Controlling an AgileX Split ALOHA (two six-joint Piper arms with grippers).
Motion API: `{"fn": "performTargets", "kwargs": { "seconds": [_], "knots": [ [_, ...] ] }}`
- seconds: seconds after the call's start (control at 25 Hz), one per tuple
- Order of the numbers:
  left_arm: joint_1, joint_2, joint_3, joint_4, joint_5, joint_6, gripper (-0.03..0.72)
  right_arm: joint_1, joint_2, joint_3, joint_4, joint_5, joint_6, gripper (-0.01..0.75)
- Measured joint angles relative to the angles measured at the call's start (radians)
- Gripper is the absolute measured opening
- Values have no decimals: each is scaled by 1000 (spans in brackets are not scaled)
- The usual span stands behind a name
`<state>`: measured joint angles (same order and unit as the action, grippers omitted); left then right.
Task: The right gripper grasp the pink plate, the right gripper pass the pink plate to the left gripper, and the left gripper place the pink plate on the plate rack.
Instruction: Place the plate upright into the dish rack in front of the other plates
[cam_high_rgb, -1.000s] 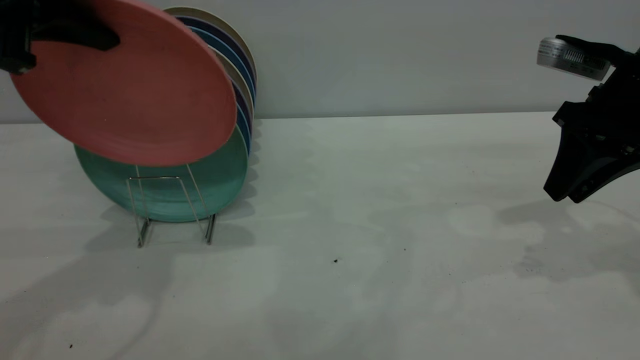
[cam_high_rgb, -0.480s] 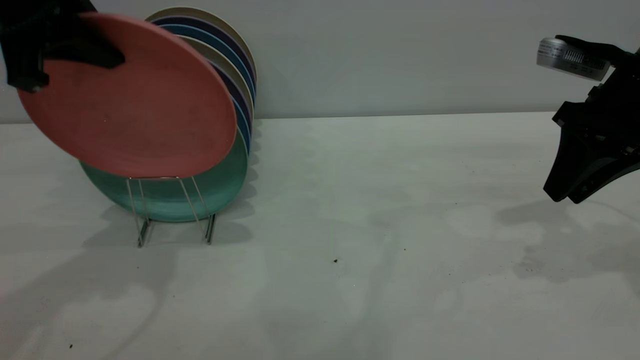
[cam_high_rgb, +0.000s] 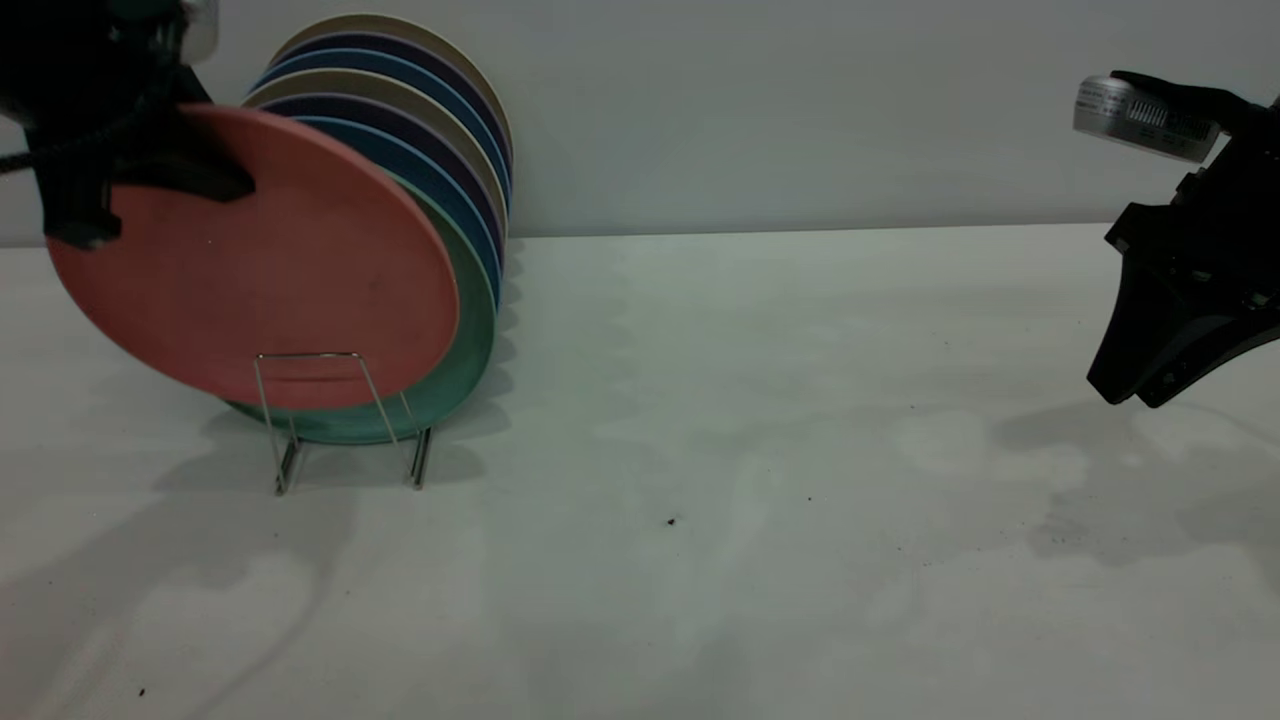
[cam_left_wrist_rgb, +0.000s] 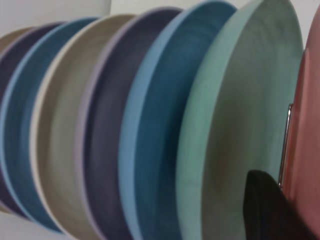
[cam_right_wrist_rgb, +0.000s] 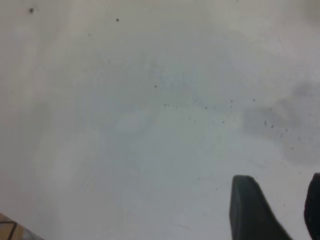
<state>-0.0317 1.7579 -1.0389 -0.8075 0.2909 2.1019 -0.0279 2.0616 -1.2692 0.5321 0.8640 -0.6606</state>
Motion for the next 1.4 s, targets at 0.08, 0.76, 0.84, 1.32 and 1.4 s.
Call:
{"fn": "performTargets", "kwargs": {
  "seconds": [0.08,0.76,0.84,1.32,1.4],
  "knots": [
    [0,18,0,0,-2,0,133,0,0,0,0,0,0,287],
    [0,49,-2,0,-2,0,133,0,0,0,0,0,0,287],
    [0,52,-3,0,-2,0,133,0,0,0,0,0,0,287],
    [0,72,-3,-3,-3,-1,217,0,0,0,0,0,0,287],
    [0,72,-4,-3,-3,-2,284,0,0,0,0,0,0,287]
  ]
}}
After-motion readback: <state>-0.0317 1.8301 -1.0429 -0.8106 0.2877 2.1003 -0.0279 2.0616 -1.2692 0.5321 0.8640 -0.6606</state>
